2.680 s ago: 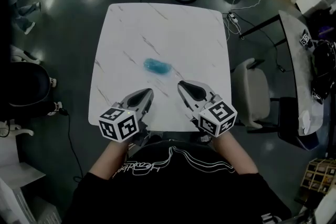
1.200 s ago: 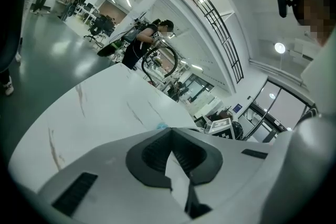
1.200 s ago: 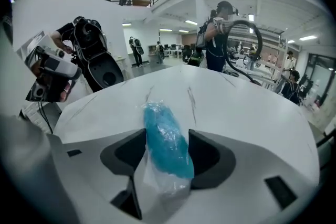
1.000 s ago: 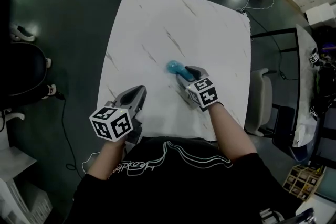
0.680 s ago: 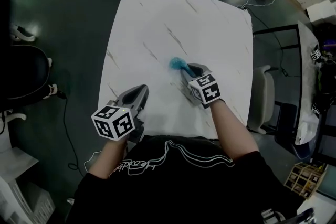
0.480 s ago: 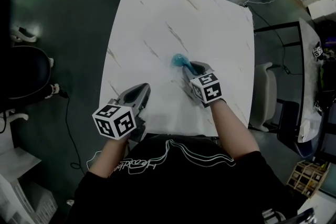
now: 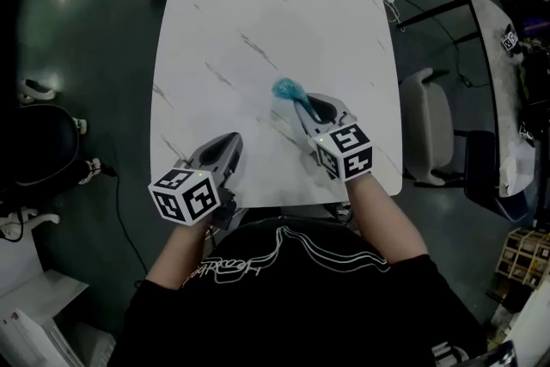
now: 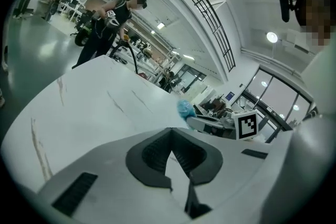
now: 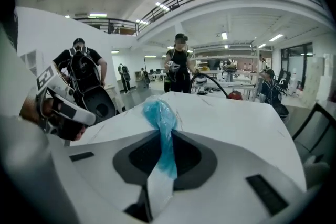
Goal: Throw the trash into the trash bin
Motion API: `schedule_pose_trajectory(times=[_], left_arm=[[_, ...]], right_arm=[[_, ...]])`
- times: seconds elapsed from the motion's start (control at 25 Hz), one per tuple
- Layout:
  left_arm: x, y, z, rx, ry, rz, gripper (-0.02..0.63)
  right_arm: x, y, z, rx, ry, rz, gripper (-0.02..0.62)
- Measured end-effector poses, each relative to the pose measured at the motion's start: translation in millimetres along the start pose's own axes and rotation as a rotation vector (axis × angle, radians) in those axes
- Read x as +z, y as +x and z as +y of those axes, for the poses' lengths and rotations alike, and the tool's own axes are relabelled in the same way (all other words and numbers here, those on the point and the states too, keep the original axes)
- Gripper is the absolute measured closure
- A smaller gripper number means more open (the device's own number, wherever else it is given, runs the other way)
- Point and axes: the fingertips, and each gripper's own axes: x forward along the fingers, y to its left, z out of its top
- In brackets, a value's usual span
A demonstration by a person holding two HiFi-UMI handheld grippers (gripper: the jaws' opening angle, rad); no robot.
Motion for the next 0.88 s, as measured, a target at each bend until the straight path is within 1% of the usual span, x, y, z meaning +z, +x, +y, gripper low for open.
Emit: schedule_pose_trajectory(times=[0.12,0.32,0.44,0.56,0.72,0.88], left_arm=[[-7.7,13.1,-30.7,-0.042,0.035,0.023,0.601],[-35.7,37.0,-95.5,-0.131,0.097,0.083,0.601],[-59.6,47.5,-139.8,-0.201,0.146,0.137,0.601],[-87.9,52.5,-186.7,-0.268,0.184,0.186,0.601],[-129.5,53.7,-243.6,-0.359,0.239,0.254,0.601],[-176.0,45.4,-295.5,-0.442,0.3,0.322,0.601]], right_arm=[[2.1,-50.3,-1.5,-0.017,0.081,-0.075,0.525],[-7.5,-140.8,-13.0,-0.087,0.169,-0.188,0.525],[-19.8,-198.9,-23.6,-0.18,0.18,-0.246,0.525],[-38.6,-255.5,-32.6,-0.268,0.187,-0.274,0.526],[-70.6,-329.7,-37.8,-0.392,0.234,-0.313,0.526],[-108.1,-403.3,-31.4,-0.505,0.293,-0.357,0.526]])
